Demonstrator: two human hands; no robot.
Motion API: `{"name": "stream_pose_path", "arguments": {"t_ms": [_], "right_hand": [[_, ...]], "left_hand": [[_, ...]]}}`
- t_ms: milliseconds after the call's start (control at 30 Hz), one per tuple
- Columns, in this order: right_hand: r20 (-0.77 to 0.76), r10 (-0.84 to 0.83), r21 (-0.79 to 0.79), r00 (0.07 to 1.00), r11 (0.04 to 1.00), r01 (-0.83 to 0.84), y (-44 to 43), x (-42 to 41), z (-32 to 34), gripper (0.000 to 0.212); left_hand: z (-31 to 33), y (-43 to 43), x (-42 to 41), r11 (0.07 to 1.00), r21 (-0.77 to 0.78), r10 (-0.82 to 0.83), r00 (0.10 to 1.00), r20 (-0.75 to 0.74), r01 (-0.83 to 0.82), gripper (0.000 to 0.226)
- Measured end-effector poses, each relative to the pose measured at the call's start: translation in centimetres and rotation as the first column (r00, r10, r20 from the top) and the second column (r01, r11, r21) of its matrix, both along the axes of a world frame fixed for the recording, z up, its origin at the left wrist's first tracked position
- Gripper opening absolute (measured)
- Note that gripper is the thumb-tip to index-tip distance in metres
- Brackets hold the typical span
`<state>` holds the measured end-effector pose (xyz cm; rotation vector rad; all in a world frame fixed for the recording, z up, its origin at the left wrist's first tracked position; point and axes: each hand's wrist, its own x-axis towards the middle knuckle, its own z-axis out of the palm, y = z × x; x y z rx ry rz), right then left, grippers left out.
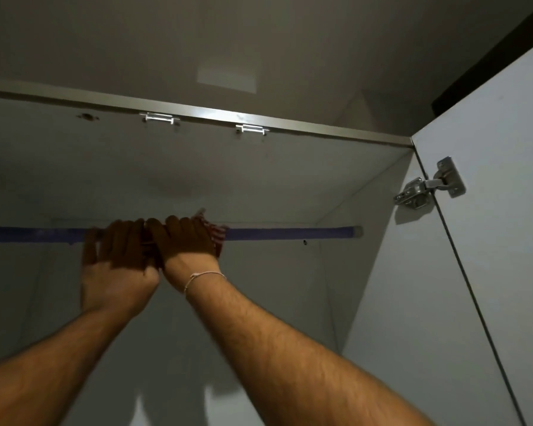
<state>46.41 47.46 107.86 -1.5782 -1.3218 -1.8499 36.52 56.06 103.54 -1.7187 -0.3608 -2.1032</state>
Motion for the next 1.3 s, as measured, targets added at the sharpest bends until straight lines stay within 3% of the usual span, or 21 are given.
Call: {"name": "stream_pose_path", "arguments": {"t_ms": [167,300,600,733,867,1067,1167,1300], "right_hand": [[0.106,-0.052,0.171,0.993,0.985,0.034,-4.7,6.1,0.6,0.043],[0.065,-0.155,0.26,0.986,0.956,0.133,-10.9,11.6,0.8,0.039],[-0.177,-0.367,0.169,0.913,0.903,0.395,-25.8,20.2,0.9,0.057],[-0.253,-0.286,0.121,0.924,0.939,0.323,-26.7,19.6,1.2,0.067],[-0.238,-0.276,0.199,0.931,0.924,0.325,-26.6,19.0,0.3,0.055],[-0.277,-0.272,0.15,0.921,0.935,0.321,-27.7,16.5,1.5,0.054],[-0.243,-0.26,0.173,0.935,0.937,0.305,-27.7,16.9,1.1,0.072],[-0.279,-0.153,0.153,0.948,0.967,0.201,-25.3,16.1,1.2,0.07]], "left_hand": [[-0.5,-0.2,2.1,0.997,-0.081,-0.006,0.993,-0.115,-0.004,0.088],[-1.2,-1.3,4.0,0.999,-0.045,0.017,0.989,-0.148,-0.024,0.093],[-0.5,-2.4,4.8,0.998,-0.034,0.046,0.977,-0.209,-0.054,0.088],[-0.4,-2.9,4.8,0.996,-0.083,0.009,0.977,-0.212,-0.027,0.087],[-0.3,-3.5,4.6,0.994,-0.103,0.014,0.974,-0.227,-0.038,0.084],[0.2,-5.1,3.0,0.985,-0.152,0.021,0.941,-0.339,-0.076,0.081],[0.2,-5.6,1.7,0.99,-0.13,0.007,0.927,-0.374,-0.06,0.081],[-0.7,-5.5,-0.7,0.999,0.042,-0.001,0.929,-0.371,0.018,0.102]]}}
